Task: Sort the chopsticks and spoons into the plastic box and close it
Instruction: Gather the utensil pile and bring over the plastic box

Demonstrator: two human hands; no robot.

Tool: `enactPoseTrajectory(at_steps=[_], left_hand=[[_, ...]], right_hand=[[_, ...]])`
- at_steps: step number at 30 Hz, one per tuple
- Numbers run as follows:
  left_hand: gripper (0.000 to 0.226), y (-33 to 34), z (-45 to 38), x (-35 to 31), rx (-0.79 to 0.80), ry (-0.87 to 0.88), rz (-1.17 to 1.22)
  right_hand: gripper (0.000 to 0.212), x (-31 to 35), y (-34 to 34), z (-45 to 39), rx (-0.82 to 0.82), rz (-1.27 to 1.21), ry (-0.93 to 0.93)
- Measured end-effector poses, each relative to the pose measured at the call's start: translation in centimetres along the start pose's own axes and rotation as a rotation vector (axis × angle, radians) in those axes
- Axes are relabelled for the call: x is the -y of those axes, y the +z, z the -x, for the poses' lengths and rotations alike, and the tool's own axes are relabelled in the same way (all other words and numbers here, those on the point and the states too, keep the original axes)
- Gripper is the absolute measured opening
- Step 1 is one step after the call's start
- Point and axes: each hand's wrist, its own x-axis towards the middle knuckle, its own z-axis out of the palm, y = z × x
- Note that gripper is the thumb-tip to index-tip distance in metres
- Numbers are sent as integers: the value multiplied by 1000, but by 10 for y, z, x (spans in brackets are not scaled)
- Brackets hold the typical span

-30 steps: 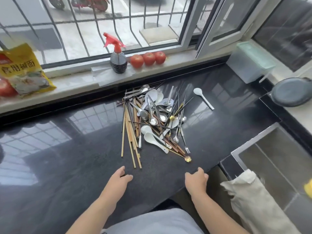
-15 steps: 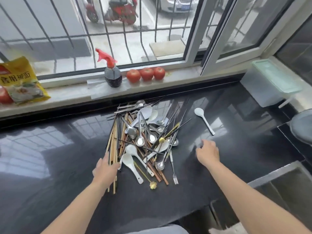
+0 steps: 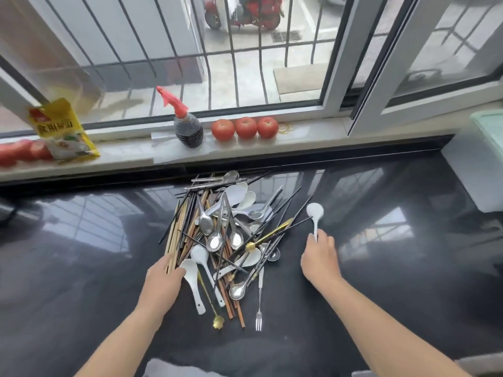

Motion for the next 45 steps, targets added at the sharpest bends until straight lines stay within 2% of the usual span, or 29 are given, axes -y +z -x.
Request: enactPoseTrajectory(at_steps=[2, 5, 8, 10, 13, 17, 19, 22, 28, 30, 32, 33, 37, 42, 45], left_hand=[[58, 14, 15, -9, -7, -2, 39], [57, 35, 32, -21, 6, 27, 53], [56, 48, 39, -28, 29, 61, 30], [56, 52, 42, -33, 44, 79, 15], [56, 57, 50, -41, 76, 100, -11], [51, 69, 53, -56, 114, 124, -43], [42, 83, 51, -76, 147, 204, -71], [25, 114, 50, -126, 225, 305, -133], [21, 186, 75, -222, 370, 477, -197], [20, 201, 83, -241, 416, 522, -226], [20, 210, 86, -254, 445, 530, -229], [20, 213, 86, -259, 455, 527, -230], [21, 215, 78, -275, 440, 569, -287], [21, 211, 68, -278, 428, 550, -301], [21, 208, 67, -271, 441, 508, -283]], right_hand=[[14, 22, 7, 3, 49, -13, -68], [26, 54, 7, -4, 150, -4, -126], [28, 74, 1, -18, 207, -38, -169], [34, 72, -2, -28, 273, -100, -186], [46, 45, -13, -35, 356, -311, -115], [38, -21, -28, -14, 255, -536, 123], [35, -58, -41, -8, 195, -610, 274], [31, -112, -74, -18, -3, -725, 428], [22, -192, -162, -65, -349, -1250, 687], [17, -221, -194, -87, -446, -1430, 825], [8, -256, -221, -108, -546, -1527, 953], [14, -276, -230, -118, -575, -1529, 1000], [38, -326, -243, -141, -530, -1344, 1109], [37, -353, -247, -148, -489, -1298, 1182], [24, -350, -242, -147, -474, -1393, 1174]])
